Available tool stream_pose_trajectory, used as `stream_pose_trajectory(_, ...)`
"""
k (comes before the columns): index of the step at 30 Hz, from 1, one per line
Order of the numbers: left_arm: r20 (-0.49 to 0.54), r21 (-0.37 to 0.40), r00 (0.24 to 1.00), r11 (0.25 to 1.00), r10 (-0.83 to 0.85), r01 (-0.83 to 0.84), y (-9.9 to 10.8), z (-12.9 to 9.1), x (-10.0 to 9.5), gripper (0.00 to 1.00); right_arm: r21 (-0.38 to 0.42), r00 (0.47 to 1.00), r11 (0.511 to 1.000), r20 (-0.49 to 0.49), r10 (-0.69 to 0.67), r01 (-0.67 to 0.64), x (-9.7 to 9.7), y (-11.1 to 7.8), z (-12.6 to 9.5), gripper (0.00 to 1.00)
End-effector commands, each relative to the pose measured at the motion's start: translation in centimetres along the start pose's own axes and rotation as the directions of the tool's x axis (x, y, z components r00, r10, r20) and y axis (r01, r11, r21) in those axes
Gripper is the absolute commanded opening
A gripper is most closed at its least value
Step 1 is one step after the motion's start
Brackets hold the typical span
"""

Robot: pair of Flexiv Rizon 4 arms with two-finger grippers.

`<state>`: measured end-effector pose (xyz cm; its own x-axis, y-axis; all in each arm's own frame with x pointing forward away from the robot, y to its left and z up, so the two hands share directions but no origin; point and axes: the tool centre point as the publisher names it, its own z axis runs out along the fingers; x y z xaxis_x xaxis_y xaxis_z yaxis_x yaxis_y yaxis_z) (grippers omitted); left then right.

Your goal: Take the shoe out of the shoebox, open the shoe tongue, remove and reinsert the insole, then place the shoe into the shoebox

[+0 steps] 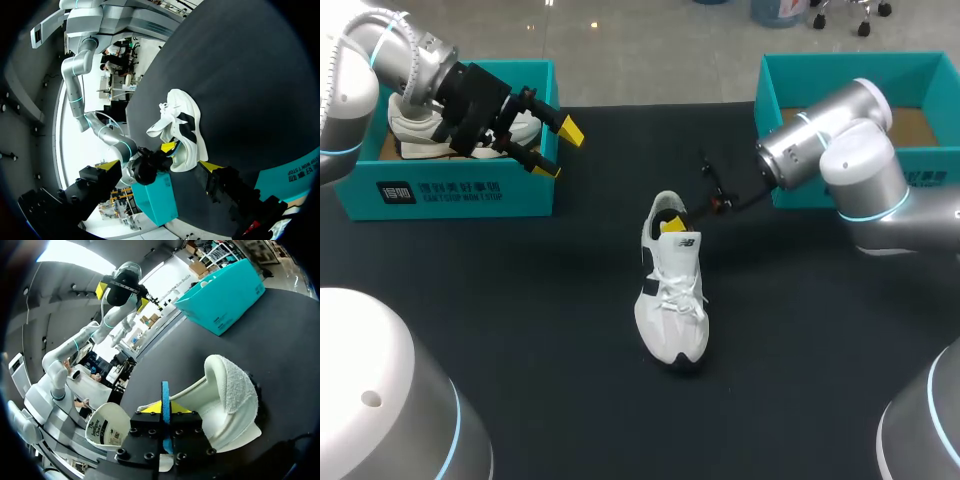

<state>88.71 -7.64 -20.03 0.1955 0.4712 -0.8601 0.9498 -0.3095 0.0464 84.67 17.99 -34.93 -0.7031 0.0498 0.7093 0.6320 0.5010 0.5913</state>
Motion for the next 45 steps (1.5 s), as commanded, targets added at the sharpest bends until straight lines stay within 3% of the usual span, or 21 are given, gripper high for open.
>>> stream_pose_trajectory(1, -0.003, 0.000, 1.000, 1.000, 0.001, -0.001, 0.0, 0.0, 0.0, 1.00, 0.011, 1.000, 1.000, 0.006, 0.004, -0.004, 0.3, 0.0, 0.4, 0.00)
stream_pose_trajectory(6, -0.003, 0.000, 1.000, 1.000, 0.001, -0.001, 0.0, 0.0, 0.0, 1.00, 0.022, 1.000, 1.000, 0.009, -0.002, 0.002, 0.4, 0.2, 0.5, 0.00)
stream_pose_trajectory(7, -0.003, 0.000, 1.000, 1.000, 0.001, -0.001, 0.0, 0.0, 0.0, 1.00, 0.024, 1.000, 1.000, 0.010, -0.005, 0.005, 0.4, 0.3, 0.5, 0.06)
stream_pose_trajectory(9, -0.003, 0.000, 1.000, 1.000, 0.001, -0.001, 0.0, 0.0, 0.0, 1.00, 0.026, 1.000, 1.000, 0.012, -0.010, 0.009, 0.5, 0.6, 0.4, 0.47)
stream_pose_trajectory(11, -0.003, 0.000, 1.000, 1.000, 0.001, -0.001, 0.0, 0.0, 0.0, 1.00, 0.031, 1.000, 0.999, 0.016, -0.018, 0.018, 0.8, 0.8, 0.4, 0.76)
stream_pose_trajectory(13, -0.003, 0.000, 1.000, 1.000, 0.001, -0.001, 0.0, 0.0, 0.0, 1.00, 0.039, 0.999, 0.999, 0.023, -0.028, 0.027, 1.0, 1.1, 0.4, 0.96)
stream_pose_trajectory(14, -0.003, 0.000, 1.000, 1.000, 0.001, -0.001, 0.0, 0.0, 0.0, 1.00, 0.043, 0.999, 0.999, 0.025, -0.031, 0.030, 1.1, 1.2, 0.4, 0.99)
stream_pose_trajectory(38, -0.003, 0.000, 1.000, 1.000, 0.001, -0.001, 0.0, 0.0, 0.0, 1.00, 0.091, 0.987, 0.986, 0.069, -0.146, 0.140, 3.3, 4.6, -0.3, 1.00)
stream_pose_trajectory(45, -0.003, 0.000, 1.000, 1.000, 0.001, -0.001, 0.0, 0.0, 0.0, 1.00, 0.071, 0.978, 0.987, 0.142, -0.154, 0.146, 3.6, 5.5, -0.8, 1.00)
